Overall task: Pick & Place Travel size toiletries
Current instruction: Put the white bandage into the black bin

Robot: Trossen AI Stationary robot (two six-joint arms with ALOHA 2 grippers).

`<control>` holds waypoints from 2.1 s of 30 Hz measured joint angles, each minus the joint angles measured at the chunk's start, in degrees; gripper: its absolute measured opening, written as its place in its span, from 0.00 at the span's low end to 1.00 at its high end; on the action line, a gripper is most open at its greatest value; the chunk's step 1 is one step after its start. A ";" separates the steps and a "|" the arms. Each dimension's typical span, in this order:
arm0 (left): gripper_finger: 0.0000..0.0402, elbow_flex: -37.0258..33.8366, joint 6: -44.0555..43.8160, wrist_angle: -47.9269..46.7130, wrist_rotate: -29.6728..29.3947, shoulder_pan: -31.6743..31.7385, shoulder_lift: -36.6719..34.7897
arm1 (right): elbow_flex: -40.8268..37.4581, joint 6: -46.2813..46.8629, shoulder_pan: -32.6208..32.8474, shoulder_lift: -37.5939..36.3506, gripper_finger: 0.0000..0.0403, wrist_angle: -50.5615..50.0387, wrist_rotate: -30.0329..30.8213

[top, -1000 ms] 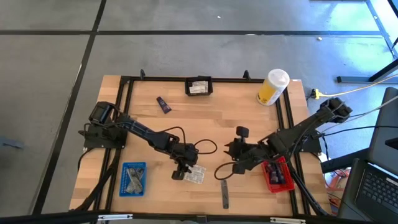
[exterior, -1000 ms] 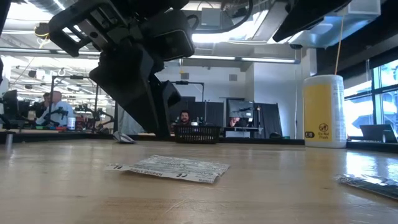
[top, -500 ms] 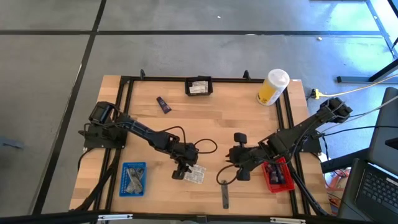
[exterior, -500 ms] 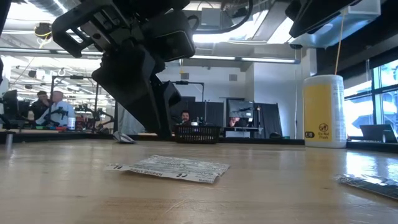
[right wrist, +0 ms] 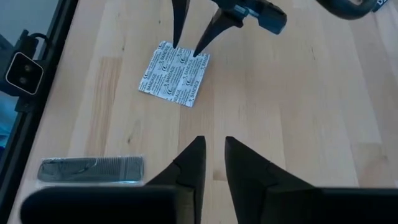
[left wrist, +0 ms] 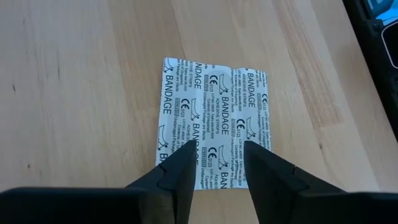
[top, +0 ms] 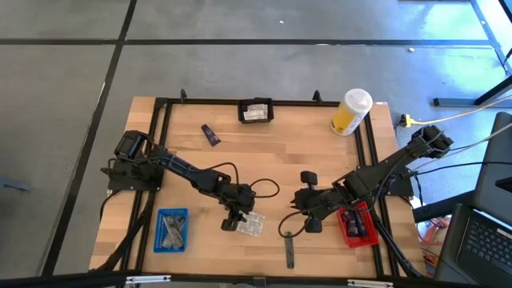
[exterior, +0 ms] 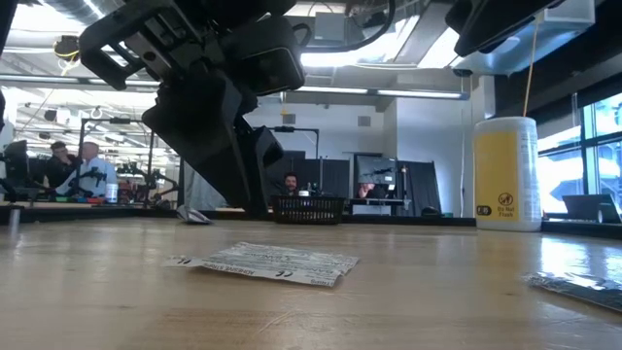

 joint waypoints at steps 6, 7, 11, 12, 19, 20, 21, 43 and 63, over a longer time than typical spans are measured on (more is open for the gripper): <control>0.32 0.00 0.01 0.00 -0.01 -0.19 0.00 | 0.00 0.00 0.00 0.00 0.14 2.87 0.00; 0.32 0.00 0.20 0.02 -0.03 -0.34 0.00 | 0.00 0.09 0.00 0.00 0.14 3.48 0.00; 0.32 0.00 5.67 0.09 1.87 -1.09 0.00 | 0.00 -0.07 -0.16 0.02 0.15 3.88 0.01; 0.33 0.00 6.58 0.53 2.35 -1.45 0.00 | 0.00 -0.05 -0.33 0.02 0.16 3.89 0.00; 0.48 0.02 8.95 1.71 -6.05 -5.52 0.00 | 0.00 0.04 -0.60 0.02 0.17 3.86 0.02; 0.50 0.02 10.09 1.56 -8.72 -6.43 0.00 | 0.00 -0.07 -0.59 0.02 0.16 3.87 0.02; 0.52 0.02 11.77 1.39 -11.39 -7.43 0.00 | 0.00 -0.09 -0.60 0.02 0.16 3.86 0.01; 0.55 0.47 3.38 5.13 -19.97 -13.38 5.80 | 0.00 -0.98 -0.76 0.04 0.06 3.69 0.03; 0.04 0.46 4.13 4.52 -26.66 -12.31 6.86 | -0.01 -1.44 -0.76 0.04 0.03 3.81 0.02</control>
